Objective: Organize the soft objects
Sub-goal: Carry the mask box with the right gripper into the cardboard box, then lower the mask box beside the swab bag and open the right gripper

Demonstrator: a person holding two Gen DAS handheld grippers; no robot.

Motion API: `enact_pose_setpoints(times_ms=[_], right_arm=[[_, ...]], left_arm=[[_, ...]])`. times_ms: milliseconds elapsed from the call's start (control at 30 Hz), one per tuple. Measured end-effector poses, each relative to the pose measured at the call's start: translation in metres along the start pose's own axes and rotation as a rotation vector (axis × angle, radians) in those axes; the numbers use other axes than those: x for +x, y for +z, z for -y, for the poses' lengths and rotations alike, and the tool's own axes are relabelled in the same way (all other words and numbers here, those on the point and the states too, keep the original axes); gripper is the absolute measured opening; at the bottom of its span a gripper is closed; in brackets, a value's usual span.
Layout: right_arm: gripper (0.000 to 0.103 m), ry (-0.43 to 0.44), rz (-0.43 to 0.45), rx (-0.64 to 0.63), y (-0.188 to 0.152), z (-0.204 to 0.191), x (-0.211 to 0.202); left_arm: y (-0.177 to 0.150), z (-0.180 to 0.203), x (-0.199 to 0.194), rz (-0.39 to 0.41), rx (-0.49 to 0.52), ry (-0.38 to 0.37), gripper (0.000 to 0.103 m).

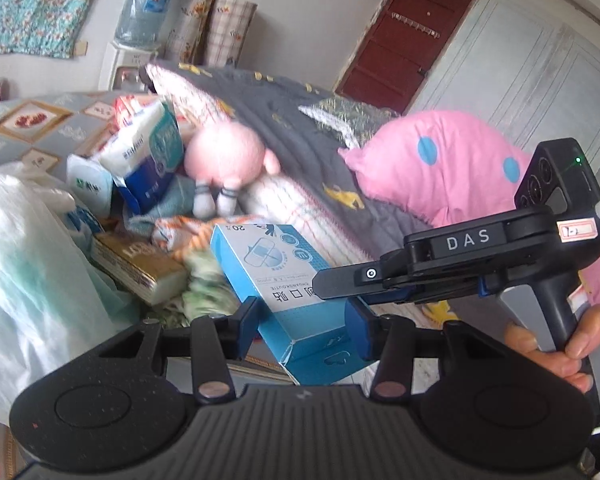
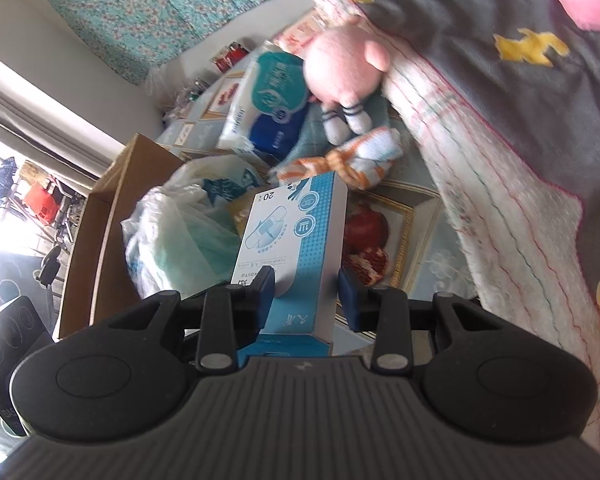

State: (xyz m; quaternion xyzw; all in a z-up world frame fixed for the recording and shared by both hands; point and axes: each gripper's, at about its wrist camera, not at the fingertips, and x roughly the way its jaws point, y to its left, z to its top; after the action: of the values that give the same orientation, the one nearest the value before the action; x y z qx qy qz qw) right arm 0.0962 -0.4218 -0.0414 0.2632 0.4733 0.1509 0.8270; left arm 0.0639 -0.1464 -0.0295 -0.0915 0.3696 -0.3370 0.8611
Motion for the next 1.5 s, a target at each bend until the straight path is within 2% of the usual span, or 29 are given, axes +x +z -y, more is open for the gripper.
enact_pose_setpoints(times_ms=[167,300,500,733,867,933,1033,1167,1233,1300,1500], right_arm=[[0.034,0.075,0.024,-0.074,0.015,-0.043,0.006],[0.034,0.176,0.013,-0.152,0.03,-0.096,0.03],[0.034,0.332,-0.056,-0.261,0.049,-0.192,0.091],[0.034,0.436,-0.157,-0.329,0.071,-0.306,0.173],[0.034,0.437,-0.19,-0.351,0.085,-0.357,0.221],[0.034,0.429,-0.228,-0.321,0.093,-0.38,0.253],[0.033,0.401,-0.265,-0.28,0.102,-0.403,0.3],[0.033,0.315,-0.326,-0.23,0.097,-0.418,0.372],[0.033,0.258,-0.357,-0.219,0.086,-0.411,0.399],[0.033,0.25,-0.392,-0.2,0.078,-0.406,0.413],[0.033,0.233,-0.422,-0.211,0.065,-0.398,0.413]], left_arm=[[0.016,-0.014,-0.042,0.096,-0.003,0.063,0.047],[0.031,-0.039,-0.083,0.173,-0.016,0.166,0.047],[0.053,-0.093,-0.153,0.26,-0.063,0.356,0.047],[0.088,-0.17,-0.215,0.295,-0.132,0.53,0.047],[0.113,-0.224,-0.231,0.267,-0.169,0.585,0.047],[0.126,-0.255,-0.233,0.247,-0.192,0.603,0.047],[0.138,-0.312,-0.229,0.198,-0.275,0.615,0.046],[0.137,-0.372,-0.217,0.127,-0.349,0.748,0.047],[0.128,-0.39,-0.219,0.116,-0.389,0.778,0.046],[0.121,-0.398,-0.225,0.113,-0.433,0.763,0.046],[0.109,-0.38,-0.253,0.148,-0.414,0.779,0.048]])
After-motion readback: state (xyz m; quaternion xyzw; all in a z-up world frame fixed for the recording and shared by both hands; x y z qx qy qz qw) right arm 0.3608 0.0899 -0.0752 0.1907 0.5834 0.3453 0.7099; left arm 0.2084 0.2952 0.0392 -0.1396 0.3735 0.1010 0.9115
